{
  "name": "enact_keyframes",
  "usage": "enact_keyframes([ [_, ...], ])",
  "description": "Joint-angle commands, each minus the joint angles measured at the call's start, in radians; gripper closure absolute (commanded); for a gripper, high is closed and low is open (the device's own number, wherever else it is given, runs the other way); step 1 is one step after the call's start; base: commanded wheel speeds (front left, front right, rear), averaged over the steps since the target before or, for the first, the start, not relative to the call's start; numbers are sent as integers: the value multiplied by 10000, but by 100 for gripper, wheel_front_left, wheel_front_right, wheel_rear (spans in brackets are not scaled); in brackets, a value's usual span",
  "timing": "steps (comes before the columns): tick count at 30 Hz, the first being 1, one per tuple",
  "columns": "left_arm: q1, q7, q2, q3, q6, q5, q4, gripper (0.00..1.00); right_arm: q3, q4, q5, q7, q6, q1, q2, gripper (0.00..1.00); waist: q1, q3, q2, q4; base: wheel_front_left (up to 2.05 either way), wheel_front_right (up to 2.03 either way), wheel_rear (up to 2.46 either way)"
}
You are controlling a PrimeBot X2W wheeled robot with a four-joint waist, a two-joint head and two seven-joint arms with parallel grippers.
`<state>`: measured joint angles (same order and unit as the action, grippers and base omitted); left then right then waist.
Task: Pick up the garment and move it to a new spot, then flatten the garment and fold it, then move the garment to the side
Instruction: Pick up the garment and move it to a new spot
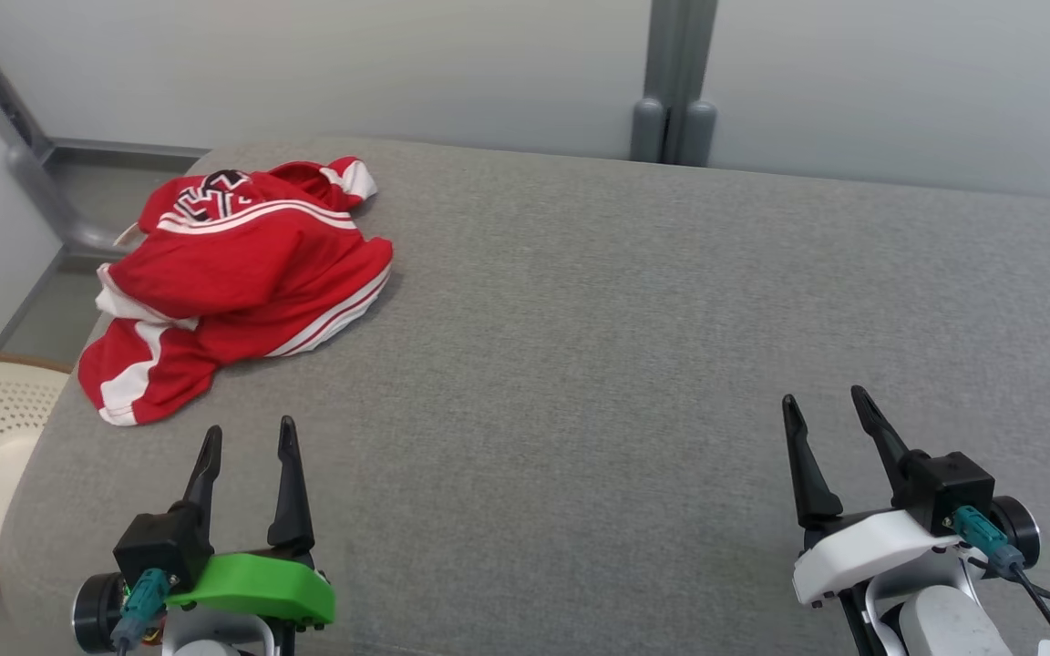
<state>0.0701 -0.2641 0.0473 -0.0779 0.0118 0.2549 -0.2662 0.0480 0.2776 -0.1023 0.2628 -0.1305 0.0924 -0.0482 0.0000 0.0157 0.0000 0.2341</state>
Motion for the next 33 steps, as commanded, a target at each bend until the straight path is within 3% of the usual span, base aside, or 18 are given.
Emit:
enact_keyframes([
  [1, -27, -7, 58, 68, 12, -22, -8, 0, -10, -19, -36, 31, -5, -18, -39, 0, 0, 15, 0, 1155, 0, 0, 0],
  [12, -300, -6, 55, 594, 71, -227, 36, 0, 152, 27, -205, 33, -5, -39, -39, 0, 0, -123, 0, 2811, 0, 0, 0],
  [26, -569, -6, 52, 1209, -18, -136, 270, 0, 466, 280, -200, 31, -5, 368, -40, 0, 0, 65, 0, 2942, 0, 0, 0],
  [33, 417, 68, 51, 926, 258, 190, -862, 0, 317, 235, -124, 31, -5, 210, -42, 0, 0, 115, 0, 2882, 0, 0, 0],
])
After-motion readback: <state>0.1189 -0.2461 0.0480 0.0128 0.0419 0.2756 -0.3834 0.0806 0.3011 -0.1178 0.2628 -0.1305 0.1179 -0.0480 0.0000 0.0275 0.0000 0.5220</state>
